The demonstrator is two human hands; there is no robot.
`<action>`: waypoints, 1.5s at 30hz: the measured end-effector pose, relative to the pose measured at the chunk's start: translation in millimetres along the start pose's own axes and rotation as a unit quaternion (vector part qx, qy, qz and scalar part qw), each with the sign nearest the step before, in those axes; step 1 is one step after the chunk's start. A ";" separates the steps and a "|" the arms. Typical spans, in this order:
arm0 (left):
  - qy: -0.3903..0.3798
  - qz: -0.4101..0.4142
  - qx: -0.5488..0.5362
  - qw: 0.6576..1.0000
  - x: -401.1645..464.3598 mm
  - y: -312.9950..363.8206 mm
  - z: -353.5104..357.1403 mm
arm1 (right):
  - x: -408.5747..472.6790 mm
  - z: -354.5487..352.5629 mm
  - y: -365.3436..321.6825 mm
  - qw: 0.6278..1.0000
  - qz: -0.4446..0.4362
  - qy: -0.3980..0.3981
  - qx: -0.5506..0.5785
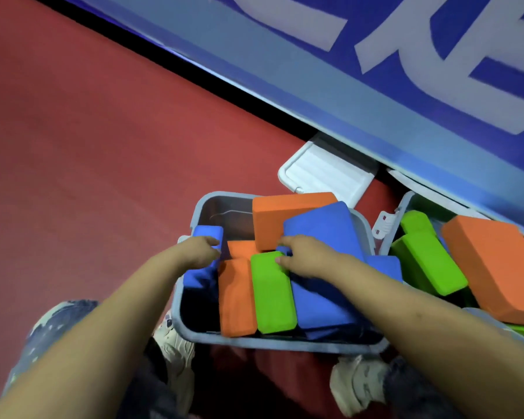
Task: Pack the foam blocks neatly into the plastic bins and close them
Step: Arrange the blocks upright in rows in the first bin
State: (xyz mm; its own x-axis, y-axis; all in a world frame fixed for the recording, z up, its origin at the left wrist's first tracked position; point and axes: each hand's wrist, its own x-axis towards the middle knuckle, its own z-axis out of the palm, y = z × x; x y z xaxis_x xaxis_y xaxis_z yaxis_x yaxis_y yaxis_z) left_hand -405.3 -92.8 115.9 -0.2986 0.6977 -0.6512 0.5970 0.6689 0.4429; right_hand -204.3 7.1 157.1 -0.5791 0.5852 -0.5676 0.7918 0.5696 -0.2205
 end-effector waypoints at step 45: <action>-0.082 -0.093 -0.789 0.602 58.1 -4.3 -76.4 | 135.8 -74.4 -11.5 0.853 -0.303 0.414 -0.101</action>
State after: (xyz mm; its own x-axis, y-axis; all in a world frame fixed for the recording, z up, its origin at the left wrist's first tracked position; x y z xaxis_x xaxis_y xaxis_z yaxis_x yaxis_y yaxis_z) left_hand -482.1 -35.5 123.3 -0.0955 0.6246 -0.7751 -0.9241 0.2338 0.3023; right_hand -306.5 123.0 141.6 -0.8748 0.3076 0.3744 0.2973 0.9508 -0.0866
